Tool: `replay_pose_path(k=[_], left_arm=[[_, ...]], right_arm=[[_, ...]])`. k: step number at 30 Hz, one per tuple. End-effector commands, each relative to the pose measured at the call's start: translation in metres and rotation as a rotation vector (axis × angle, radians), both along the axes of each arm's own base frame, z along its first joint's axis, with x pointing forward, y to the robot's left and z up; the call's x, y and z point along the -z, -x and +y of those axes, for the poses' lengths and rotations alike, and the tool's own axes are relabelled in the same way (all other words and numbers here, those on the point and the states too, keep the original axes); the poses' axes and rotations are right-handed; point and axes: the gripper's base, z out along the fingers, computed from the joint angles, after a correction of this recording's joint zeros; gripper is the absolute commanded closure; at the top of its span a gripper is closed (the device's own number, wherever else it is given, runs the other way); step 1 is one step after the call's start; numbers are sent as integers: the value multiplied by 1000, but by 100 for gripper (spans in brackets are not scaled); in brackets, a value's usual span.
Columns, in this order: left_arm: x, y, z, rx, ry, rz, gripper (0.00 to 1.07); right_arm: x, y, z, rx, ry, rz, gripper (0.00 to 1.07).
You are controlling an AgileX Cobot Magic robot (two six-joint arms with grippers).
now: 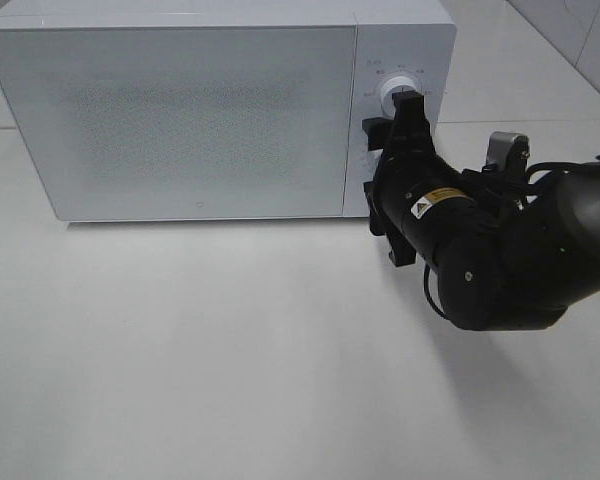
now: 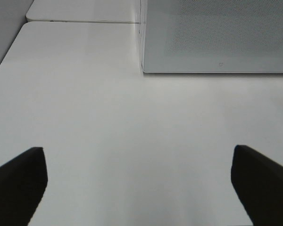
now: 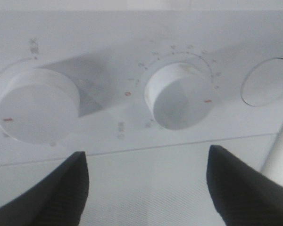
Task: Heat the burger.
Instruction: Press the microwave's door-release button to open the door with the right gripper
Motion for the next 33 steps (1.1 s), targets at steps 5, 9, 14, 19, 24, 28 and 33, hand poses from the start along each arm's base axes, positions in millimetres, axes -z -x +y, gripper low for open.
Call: replay_pose_path(k=[5, 9, 14, 19, 24, 28, 33], left_arm=[[0, 2, 0, -1, 2, -24, 9], [0, 2, 0, -1, 2, -24, 9], [0, 2, 0, -1, 2, -24, 9], [0, 2, 0, -1, 2, -24, 9], [0, 2, 0, -1, 2, -24, 9], [0, 2, 0, -1, 2, -24, 9], [0, 2, 0, -1, 2, -24, 9]], right_arm=[[-8, 22, -5, -171, 228, 62, 39], [-11, 30, -6, -240, 326, 113, 39], [-19, 41, -7, -404, 570, 148, 39], [-30, 49, -9, -542, 755, 126, 39], [-45, 58, -11, -692, 925, 82, 39], [-53, 60, -11, -792, 1005, 81, 39], [-74, 65, -8, -937, 1114, 42, 39]])
